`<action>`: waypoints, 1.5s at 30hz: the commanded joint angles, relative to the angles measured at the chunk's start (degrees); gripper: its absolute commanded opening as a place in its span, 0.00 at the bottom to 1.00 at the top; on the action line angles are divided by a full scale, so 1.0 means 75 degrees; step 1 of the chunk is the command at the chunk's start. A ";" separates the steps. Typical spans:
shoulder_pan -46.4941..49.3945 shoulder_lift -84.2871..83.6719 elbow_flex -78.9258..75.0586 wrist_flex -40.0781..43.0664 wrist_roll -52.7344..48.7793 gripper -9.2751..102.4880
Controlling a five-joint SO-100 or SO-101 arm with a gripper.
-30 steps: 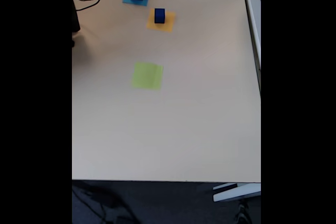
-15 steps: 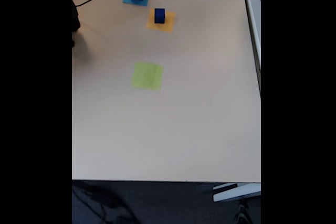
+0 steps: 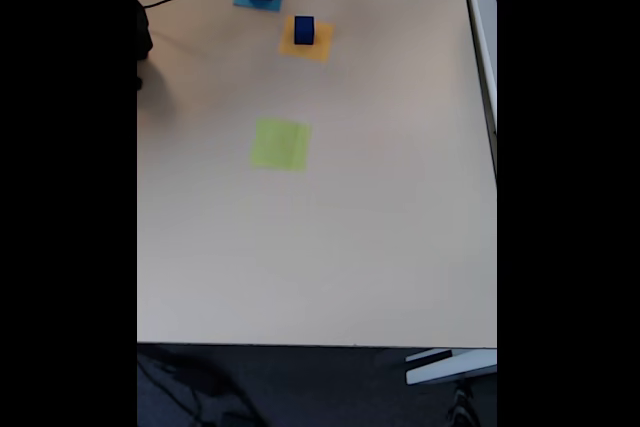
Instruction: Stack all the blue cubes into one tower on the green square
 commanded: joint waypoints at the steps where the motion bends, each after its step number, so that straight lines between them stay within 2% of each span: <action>1: -0.0047 0.0059 -0.0469 -0.0105 0.0094 0.18; 7: -0.0270 0.0152 -0.0633 0.0164 0.0375 0.18; 12: -0.0352 0.0270 -0.1172 0.1324 0.0316 0.18; 26: -0.0141 0.0047 -0.2098 0.3270 -0.0281 0.18; 38: -0.0117 -0.0422 -0.2484 0.4336 -0.0457 0.19; 45: -0.0176 -0.0598 -0.2648 0.4570 -0.0574 0.21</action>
